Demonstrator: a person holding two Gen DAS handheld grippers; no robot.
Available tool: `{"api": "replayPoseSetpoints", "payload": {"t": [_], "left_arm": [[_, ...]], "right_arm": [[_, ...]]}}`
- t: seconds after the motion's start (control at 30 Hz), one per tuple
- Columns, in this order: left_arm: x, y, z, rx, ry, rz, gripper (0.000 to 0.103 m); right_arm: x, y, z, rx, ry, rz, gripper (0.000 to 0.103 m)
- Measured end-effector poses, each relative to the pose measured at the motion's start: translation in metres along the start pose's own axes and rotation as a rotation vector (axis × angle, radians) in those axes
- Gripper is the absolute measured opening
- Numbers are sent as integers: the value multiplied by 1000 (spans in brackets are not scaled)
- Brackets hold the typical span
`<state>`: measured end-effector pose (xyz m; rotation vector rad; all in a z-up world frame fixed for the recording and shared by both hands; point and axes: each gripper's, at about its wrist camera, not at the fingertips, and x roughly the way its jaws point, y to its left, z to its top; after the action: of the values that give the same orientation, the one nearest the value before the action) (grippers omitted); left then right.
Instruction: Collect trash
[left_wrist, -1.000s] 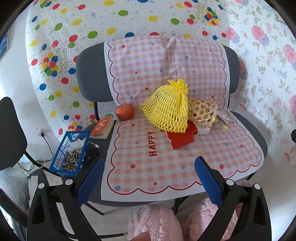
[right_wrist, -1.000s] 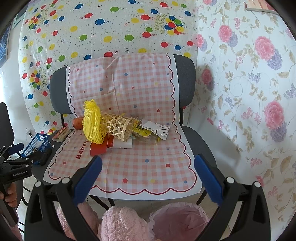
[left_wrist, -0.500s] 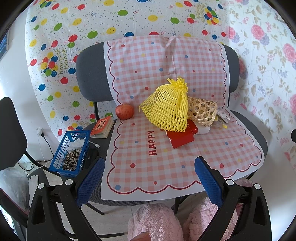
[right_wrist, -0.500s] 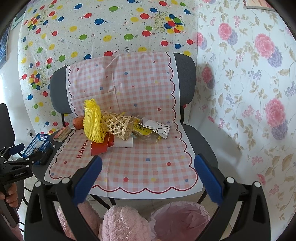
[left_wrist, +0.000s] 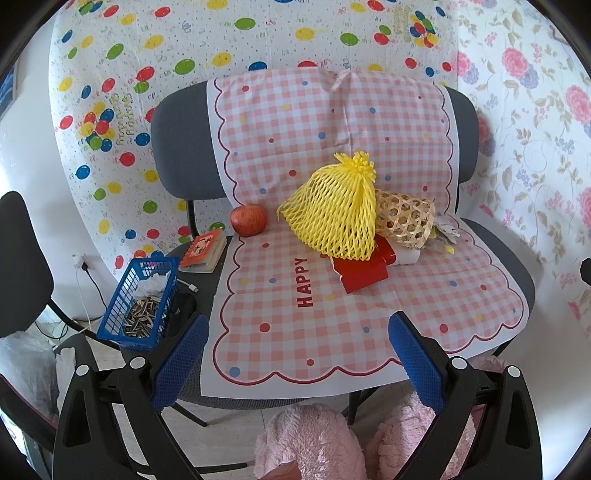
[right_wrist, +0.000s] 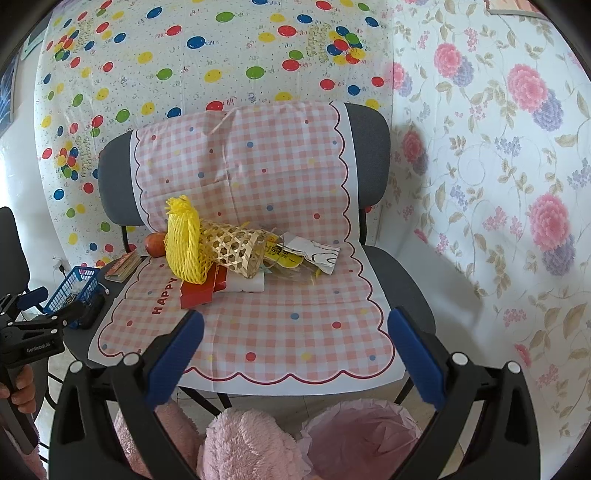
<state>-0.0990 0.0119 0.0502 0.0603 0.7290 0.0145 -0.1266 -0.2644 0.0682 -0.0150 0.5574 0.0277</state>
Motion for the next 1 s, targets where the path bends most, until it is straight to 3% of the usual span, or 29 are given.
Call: {"api": "replayPoseSetpoints", "payload": {"t": [0.17, 0.47, 0.63, 0.77, 0.9, 1.0], "left_arm": [[17, 1, -4, 0, 37, 2, 96], [57, 2, 6, -27, 86, -37, 96], [83, -14, 15, 10, 98, -48, 96], [108, -28, 23, 29, 102, -59, 96], [133, -43, 33, 53, 88, -52, 95], [154, -51, 41, 43, 99, -68, 92]], "right_arm": [[15, -2, -5, 36, 56, 33, 97], [58, 1, 8, 19, 60, 39, 97], [87, -1, 18, -11, 43, 43, 97], [103, -3, 26, -15, -38, 31, 97], [122, -3, 31, -43, -15, -11, 97], [135, -4, 32, -36, 17, 16, 97]]}}
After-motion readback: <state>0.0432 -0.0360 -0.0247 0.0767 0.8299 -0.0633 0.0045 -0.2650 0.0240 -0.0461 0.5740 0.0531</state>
